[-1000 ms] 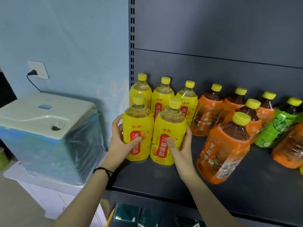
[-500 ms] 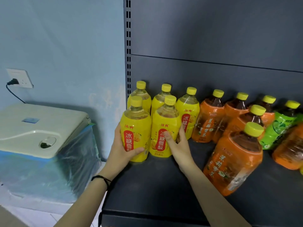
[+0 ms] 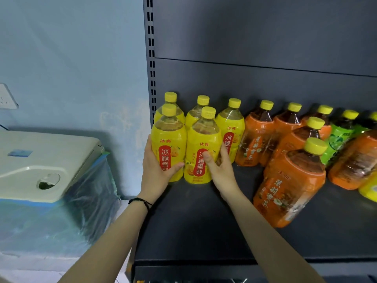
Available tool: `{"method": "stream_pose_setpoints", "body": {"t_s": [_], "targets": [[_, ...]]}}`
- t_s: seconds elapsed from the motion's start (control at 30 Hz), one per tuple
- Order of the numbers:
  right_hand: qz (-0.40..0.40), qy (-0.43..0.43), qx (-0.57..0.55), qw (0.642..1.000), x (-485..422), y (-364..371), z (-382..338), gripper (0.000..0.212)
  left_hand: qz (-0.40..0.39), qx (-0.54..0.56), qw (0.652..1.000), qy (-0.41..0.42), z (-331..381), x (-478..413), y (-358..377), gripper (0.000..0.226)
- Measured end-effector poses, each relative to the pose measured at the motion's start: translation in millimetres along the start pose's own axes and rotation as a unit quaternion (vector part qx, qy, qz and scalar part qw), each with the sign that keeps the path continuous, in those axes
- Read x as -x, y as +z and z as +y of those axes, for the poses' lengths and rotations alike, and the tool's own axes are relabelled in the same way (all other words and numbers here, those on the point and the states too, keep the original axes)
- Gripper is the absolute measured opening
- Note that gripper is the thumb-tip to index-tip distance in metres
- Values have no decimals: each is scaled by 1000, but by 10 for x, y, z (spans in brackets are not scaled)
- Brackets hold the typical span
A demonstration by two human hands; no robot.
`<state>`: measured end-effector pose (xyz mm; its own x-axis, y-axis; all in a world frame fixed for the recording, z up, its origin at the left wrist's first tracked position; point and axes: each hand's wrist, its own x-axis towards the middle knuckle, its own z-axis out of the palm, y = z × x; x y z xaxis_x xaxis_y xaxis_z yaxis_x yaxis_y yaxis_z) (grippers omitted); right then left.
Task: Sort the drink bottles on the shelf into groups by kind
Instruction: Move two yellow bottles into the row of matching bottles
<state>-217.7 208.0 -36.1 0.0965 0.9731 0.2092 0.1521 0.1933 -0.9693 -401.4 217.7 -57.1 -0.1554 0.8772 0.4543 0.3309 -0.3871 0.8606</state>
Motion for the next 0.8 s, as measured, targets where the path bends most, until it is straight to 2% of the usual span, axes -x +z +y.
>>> {"method": "stream_pose_setpoints", "body": {"t_s": [0.13, 0.27, 0.33, 0.47, 0.57, 0.63, 0.73, 0.8], "targets": [[15, 2, -12, 1000, 50, 7, -43, 76, -56, 14, 998, -1, -31, -2, -101, 102], [15, 14, 45, 999, 117, -97, -37, 72, -75, -5, 997, -19, 30, 33, -179, 96], [9, 14, 75, 997, 204, -178, 4, 65, -53, -10, 998, -28, 99, 85, -208, 86], [-18, 1, 113, 993, 483, -363, 14, 45, 58, -35, 995, -68, 238, 283, -204, 56], [-59, -10, 129, 990, 757, -575, 2, 27, 84, -79, 991, -69, 339, 556, -107, 39], [-86, -17, 151, 985, 969, -812, 26, 22, 58, -120, 989, -59, 417, 765, 0, 32], [-113, -22, 183, 976, 1272, -1288, 50, 19, -38, -190, 981, -32, 593, 1069, 207, 29], [-108, -14, 205, 973, 1416, -1671, 21, 18, -70, -171, 982, -39, 794, 1233, 389, 34]]}}
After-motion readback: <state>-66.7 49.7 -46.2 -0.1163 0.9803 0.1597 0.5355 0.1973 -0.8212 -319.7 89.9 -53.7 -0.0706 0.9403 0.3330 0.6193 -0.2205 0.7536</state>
